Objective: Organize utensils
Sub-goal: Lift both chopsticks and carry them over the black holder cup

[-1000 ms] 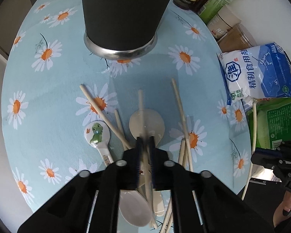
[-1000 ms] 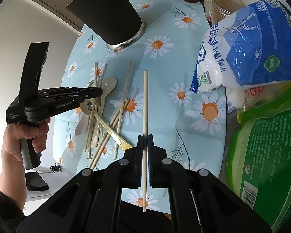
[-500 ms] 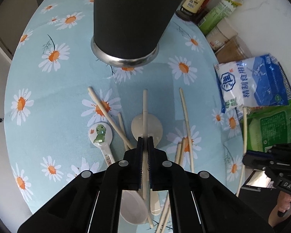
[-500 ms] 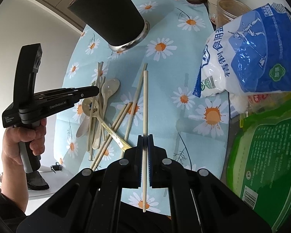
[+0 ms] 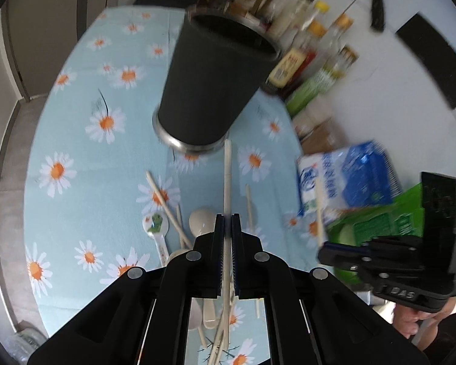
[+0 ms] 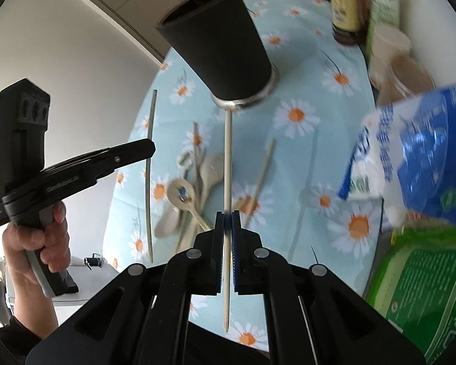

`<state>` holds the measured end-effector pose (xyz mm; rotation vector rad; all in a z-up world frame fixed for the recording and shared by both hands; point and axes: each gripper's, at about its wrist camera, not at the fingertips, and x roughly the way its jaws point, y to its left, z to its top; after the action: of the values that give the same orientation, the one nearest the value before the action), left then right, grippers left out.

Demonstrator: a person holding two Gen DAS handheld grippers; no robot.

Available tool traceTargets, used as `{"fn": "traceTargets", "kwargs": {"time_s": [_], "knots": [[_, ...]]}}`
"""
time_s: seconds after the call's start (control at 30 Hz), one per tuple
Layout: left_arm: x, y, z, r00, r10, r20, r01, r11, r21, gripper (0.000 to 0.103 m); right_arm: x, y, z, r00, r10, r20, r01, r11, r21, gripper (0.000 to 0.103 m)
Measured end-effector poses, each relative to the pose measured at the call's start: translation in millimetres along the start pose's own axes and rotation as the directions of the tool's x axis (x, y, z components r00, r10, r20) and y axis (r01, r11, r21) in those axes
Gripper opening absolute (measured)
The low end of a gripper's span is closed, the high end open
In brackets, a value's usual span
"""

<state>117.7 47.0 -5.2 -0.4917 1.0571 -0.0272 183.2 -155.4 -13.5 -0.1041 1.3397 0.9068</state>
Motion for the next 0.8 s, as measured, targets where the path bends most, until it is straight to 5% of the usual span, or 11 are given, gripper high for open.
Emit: {"fn": "traceTargets", "kwargs": {"time_s": [0.4, 0.57, 0.8], "knots": [[-57.4, -6.3, 29.3, 0.978, -0.080, 0.194, 0.060, 0.992, 0.108, 0.004, -23.8, 52.9, 32.2, 0.978, -0.036, 0.207, 0.062, 0.991, -0.120, 0.006], [-80.6, -3.6, 48.0, 0.947, -0.148, 0.286, 0.107, 0.982, 0.157, 0.004, -40.0, 79.1, 44.5, 0.941, -0.059, 0.335, 0.125, 0.976, -0.180, 0.006], [-108.8, -3.0, 79.5, 0.885, -0.226, 0.407, 0.137, 0.962, 0.237, 0.004, -57.9, 93.1, 75.2, 0.871, 0.004, 0.492, 0.097, 0.979, -0.181, 0.006]]}}
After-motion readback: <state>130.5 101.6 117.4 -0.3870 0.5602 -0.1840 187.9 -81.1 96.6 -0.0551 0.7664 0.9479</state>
